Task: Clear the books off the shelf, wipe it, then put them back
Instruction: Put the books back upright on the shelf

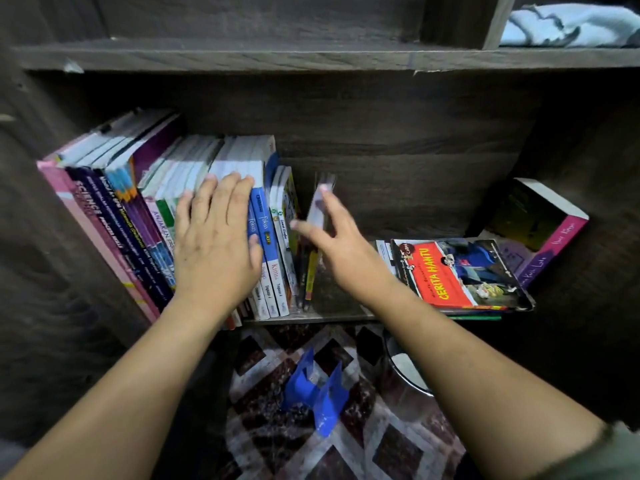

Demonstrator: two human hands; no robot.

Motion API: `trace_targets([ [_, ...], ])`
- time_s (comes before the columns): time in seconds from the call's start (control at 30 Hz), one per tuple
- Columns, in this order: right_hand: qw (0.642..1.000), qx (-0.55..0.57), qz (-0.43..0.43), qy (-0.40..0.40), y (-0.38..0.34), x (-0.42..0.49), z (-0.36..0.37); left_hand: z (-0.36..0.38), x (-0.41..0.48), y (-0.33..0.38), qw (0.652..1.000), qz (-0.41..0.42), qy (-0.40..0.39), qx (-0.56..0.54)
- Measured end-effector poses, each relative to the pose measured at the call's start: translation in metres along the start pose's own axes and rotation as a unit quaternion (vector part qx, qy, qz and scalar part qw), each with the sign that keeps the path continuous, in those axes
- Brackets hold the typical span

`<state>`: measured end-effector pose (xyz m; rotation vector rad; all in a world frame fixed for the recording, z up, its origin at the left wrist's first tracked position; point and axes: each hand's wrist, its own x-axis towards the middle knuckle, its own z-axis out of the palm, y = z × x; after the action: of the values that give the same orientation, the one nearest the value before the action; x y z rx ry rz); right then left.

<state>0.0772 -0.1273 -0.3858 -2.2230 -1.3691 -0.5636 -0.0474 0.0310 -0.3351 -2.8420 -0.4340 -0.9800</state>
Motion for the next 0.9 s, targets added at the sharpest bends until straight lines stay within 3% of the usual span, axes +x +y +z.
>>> trace_targets([
  [0.1,0.975,0.177,0.120,-0.059,-0.018,-0.002,0.018,-0.003,-0.001,-0.004,1.000,0.011,-0.001,-0.004],
  [0.2,0.937,0.263,0.209,-0.092,-0.023,-0.005,0.044,-0.005,-0.001,-0.006,1.000,0.016,-0.004,-0.005],
  [0.3,0.926,0.240,0.256,-0.136,-0.020,-0.007,0.060,-0.004,-0.001,-0.007,1.000,0.015,-0.007,-0.006],
  [0.7,0.927,0.171,0.299,-0.146,-0.002,0.011,0.064,0.006,0.001,0.004,0.999,-0.020,-0.006,0.034],
  [0.8,0.935,0.127,0.274,-0.188,0.006,0.009,0.052,0.007,0.003,0.007,0.998,-0.031,-0.009,0.052],
  [0.9,0.950,0.001,0.217,-0.223,0.015,-0.006,0.027,0.009,0.004,0.009,0.997,-0.037,-0.008,0.060],
])
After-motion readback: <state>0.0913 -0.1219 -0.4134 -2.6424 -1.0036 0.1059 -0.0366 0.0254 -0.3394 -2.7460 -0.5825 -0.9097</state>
